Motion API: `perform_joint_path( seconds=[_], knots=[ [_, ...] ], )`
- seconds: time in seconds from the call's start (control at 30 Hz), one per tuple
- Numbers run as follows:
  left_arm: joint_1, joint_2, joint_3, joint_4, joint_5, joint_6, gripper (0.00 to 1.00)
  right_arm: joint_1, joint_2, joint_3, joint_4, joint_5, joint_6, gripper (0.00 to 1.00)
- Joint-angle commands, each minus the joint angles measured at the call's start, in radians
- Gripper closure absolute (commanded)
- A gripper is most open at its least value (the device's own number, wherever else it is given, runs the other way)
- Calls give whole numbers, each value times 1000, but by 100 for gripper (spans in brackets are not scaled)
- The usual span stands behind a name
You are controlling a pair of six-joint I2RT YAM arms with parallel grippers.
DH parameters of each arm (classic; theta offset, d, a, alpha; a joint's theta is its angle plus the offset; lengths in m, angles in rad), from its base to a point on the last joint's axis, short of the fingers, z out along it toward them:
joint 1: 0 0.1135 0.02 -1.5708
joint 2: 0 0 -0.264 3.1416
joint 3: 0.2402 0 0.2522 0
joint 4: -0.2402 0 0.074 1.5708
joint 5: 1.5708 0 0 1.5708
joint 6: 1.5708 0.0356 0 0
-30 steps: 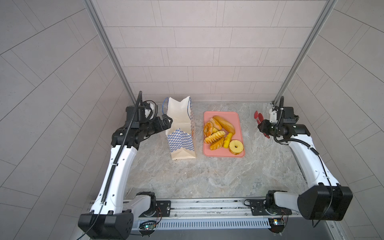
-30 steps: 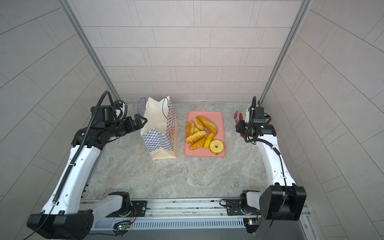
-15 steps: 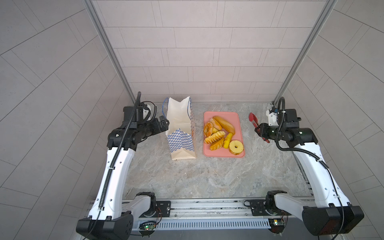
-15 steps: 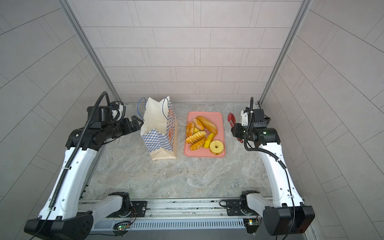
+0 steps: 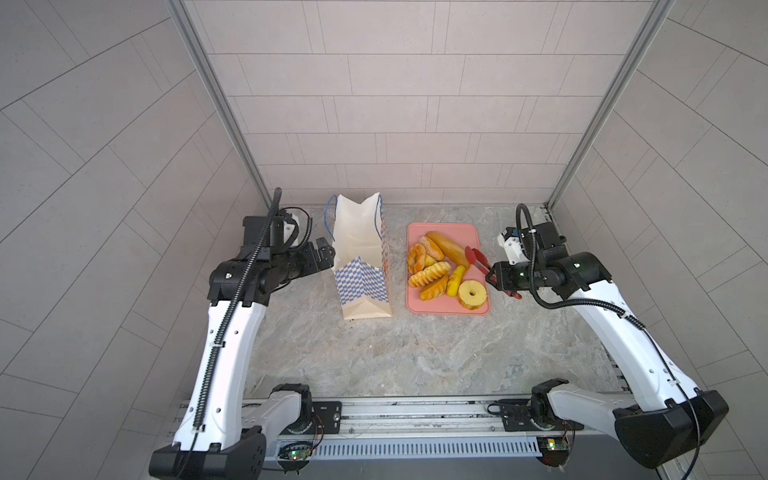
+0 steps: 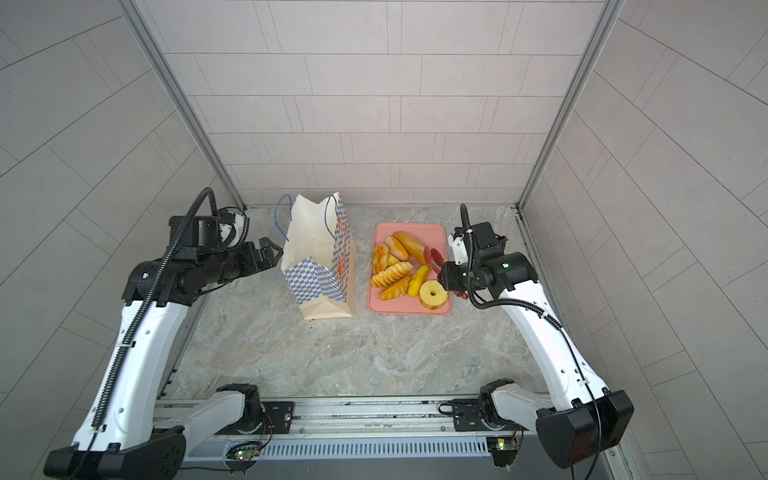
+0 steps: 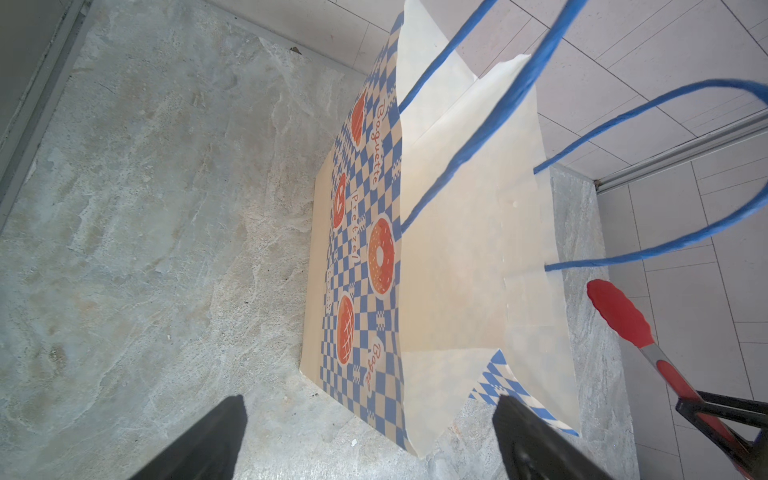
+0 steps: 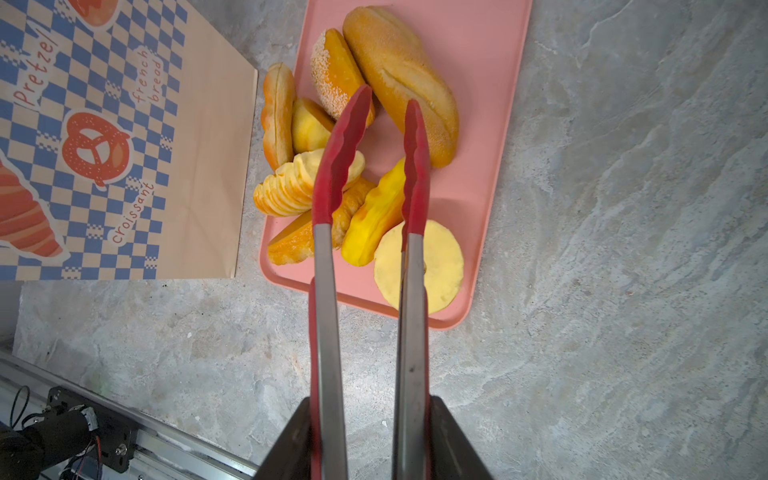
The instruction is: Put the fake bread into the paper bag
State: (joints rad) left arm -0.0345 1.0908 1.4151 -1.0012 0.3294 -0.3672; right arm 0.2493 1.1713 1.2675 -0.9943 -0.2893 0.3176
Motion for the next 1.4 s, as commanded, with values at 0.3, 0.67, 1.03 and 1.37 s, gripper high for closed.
perform_joint_path(
  seconds=[0.3, 0.67, 1.03, 1.37],
  knots=[
    [7, -23, -39, 25, 4, -27, 0, 18, 21, -58, 14, 46, -9, 58],
    [5, -43, -86, 69, 34, -19, 0, 15, -29, -142, -2, 132, 20, 56],
    [5, -30, -110, 105, 51, -13, 0, -4, -94, -189, -65, 134, 26, 53],
    [4, -28, -127, 131, 58, -21, 0, 23, -129, -178, -137, 127, 36, 50]
  ],
)
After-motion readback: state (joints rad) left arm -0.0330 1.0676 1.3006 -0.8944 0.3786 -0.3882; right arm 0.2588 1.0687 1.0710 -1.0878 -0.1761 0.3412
